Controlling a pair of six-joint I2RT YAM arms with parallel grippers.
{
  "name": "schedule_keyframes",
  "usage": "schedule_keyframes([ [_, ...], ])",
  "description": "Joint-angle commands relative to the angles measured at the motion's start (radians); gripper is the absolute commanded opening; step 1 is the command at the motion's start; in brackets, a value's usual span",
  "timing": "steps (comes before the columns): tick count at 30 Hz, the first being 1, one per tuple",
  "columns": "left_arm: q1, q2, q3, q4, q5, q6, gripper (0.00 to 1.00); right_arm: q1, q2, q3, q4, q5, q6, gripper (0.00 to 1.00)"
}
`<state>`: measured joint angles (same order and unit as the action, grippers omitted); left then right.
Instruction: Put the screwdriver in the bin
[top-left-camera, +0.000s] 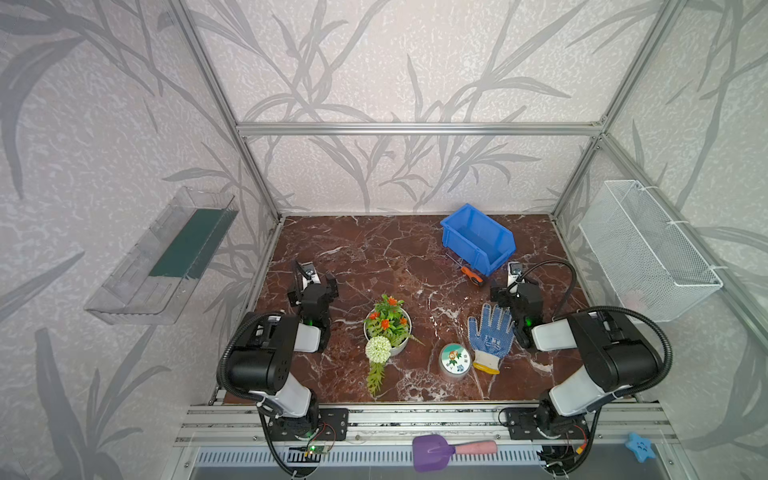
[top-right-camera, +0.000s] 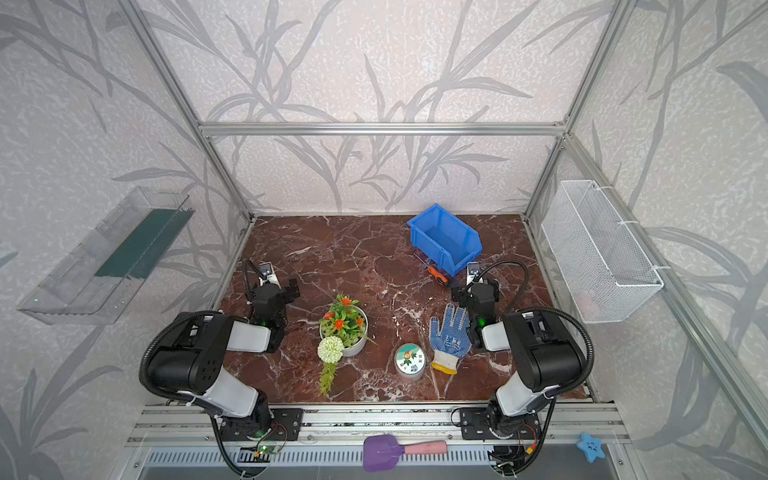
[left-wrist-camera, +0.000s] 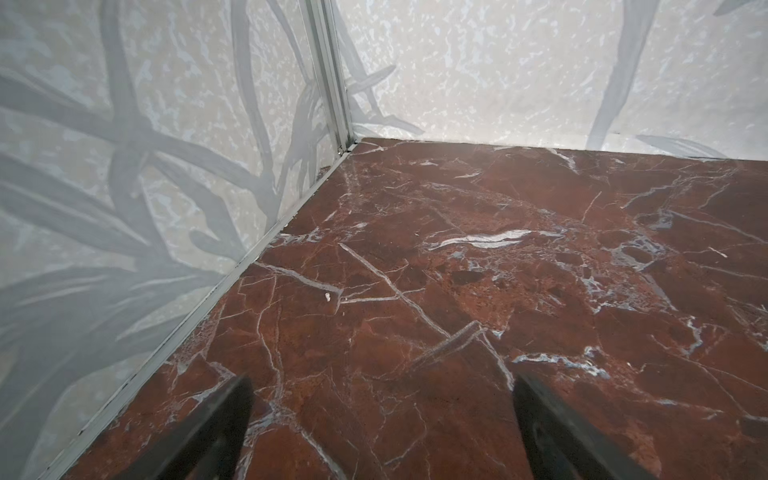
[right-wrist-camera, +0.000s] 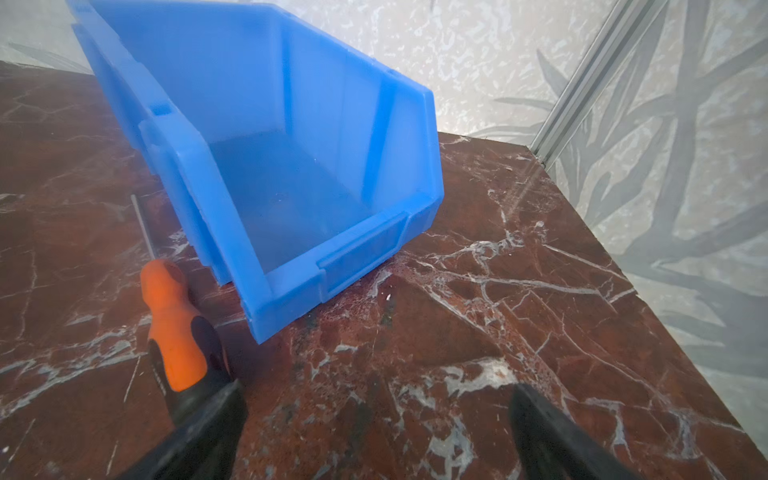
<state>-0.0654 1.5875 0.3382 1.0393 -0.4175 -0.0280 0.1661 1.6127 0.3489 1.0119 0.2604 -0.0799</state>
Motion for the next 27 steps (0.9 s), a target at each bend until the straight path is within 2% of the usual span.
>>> schedule_keyframes([
  [1,0.004,0.001,0.015,-0.004,0.001,-0.007,0.99,0.004,-0.014,0.003,0.029,-0.001,-0.009,0.99],
  [24,0.005,0.0,0.014,-0.001,0.002,-0.007,0.99,-0.002,-0.017,0.007,0.016,-0.011,-0.003,0.99],
  [27,-0.001,-0.023,-0.007,0.025,0.018,0.015,0.99,0.001,-0.02,0.0,0.031,0.014,-0.004,0.99],
])
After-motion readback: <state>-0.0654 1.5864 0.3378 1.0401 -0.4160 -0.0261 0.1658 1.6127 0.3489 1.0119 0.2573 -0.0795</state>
